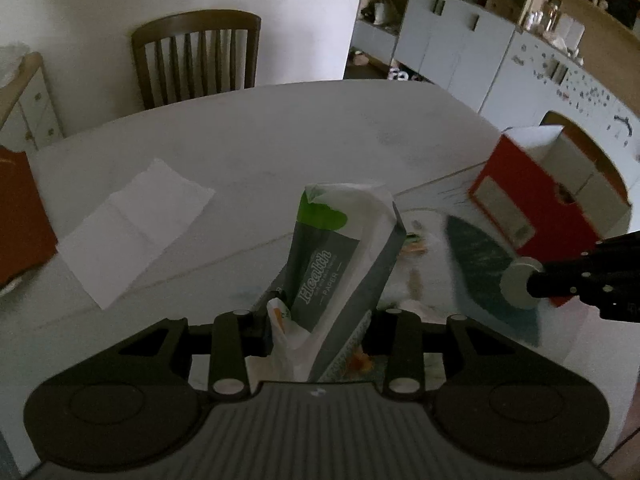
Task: Organize objects
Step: 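Carry the wipes pack in the left tool while the right tool carries the tape roll into the box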
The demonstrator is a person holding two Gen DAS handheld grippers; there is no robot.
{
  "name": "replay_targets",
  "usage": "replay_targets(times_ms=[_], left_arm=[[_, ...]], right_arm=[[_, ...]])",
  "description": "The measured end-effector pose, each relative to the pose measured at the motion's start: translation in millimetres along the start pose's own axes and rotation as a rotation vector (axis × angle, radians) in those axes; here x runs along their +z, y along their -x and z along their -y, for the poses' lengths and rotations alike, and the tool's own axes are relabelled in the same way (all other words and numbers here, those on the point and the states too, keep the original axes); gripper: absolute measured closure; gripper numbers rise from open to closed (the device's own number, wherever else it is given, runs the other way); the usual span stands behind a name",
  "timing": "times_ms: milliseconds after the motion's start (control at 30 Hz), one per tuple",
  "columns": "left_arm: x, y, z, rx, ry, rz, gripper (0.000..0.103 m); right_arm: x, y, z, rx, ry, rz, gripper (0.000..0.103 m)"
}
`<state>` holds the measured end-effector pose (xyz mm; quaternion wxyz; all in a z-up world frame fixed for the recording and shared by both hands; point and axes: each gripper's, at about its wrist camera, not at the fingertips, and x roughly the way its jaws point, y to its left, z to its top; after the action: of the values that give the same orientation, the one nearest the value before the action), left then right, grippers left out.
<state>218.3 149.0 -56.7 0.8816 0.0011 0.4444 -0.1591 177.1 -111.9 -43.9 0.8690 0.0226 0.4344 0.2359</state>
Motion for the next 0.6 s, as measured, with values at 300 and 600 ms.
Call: replay_targets(times_ms=[300, 600], left_arm=[[-10.4, 24.6, 59.8, -0.049, 0.028, 0.029, 0.066], [-1.4, 13.8, 139.9, -0.119, -0.019, 0.025, 0.066]], right_arm=[[-4.8, 41.4, 27.5, 0.019, -0.037, 0.051, 0.091], [-10.6, 77.4, 78.9, -0.02, -0.065, 0.109, 0.091]])
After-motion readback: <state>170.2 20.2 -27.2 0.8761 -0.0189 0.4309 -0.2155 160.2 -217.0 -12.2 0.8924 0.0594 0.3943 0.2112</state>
